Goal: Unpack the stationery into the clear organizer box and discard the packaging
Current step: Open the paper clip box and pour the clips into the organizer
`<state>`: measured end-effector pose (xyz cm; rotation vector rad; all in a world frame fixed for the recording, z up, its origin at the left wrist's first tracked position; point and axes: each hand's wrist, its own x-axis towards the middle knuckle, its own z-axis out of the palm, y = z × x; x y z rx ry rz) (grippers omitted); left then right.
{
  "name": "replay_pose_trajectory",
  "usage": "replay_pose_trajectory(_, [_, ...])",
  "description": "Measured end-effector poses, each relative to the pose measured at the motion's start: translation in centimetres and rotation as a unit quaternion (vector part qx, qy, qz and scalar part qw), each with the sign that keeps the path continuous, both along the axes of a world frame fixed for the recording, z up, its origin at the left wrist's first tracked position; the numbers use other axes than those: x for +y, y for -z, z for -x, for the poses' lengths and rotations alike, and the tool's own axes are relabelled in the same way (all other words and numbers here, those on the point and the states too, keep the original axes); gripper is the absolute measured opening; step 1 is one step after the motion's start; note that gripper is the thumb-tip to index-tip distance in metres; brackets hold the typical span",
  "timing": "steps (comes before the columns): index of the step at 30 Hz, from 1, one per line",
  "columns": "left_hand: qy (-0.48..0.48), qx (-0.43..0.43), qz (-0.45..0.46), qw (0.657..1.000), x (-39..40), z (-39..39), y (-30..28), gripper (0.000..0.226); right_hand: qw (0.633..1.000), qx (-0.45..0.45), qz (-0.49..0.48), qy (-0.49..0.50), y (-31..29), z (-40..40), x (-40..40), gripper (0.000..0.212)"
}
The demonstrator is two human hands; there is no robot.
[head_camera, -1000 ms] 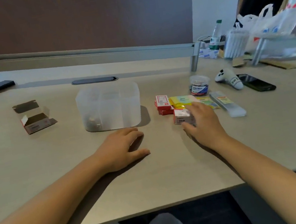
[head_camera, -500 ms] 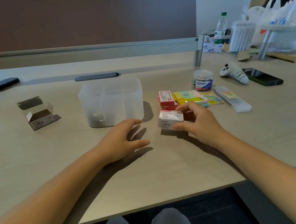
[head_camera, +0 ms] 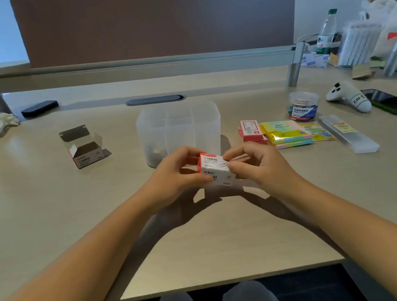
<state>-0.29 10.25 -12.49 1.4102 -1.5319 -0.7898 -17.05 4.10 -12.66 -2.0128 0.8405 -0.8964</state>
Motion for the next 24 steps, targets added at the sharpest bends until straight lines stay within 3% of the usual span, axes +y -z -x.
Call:
replay_pose_trajectory(14, [0.024,0.066,-0.012,0.997,-0.1,-0.9,0.1,0.033,0.961,0.164,0.22,-0.045,-1.4,-0.6,0.0,0.033])
replay_pose_trajectory(24, [0.029,0.071,-0.014,0.997,0.2,-2.1,0.1,0.034,0.934,0.172,0.303,-0.074,-1.4,-1.8,0.3,0.04])
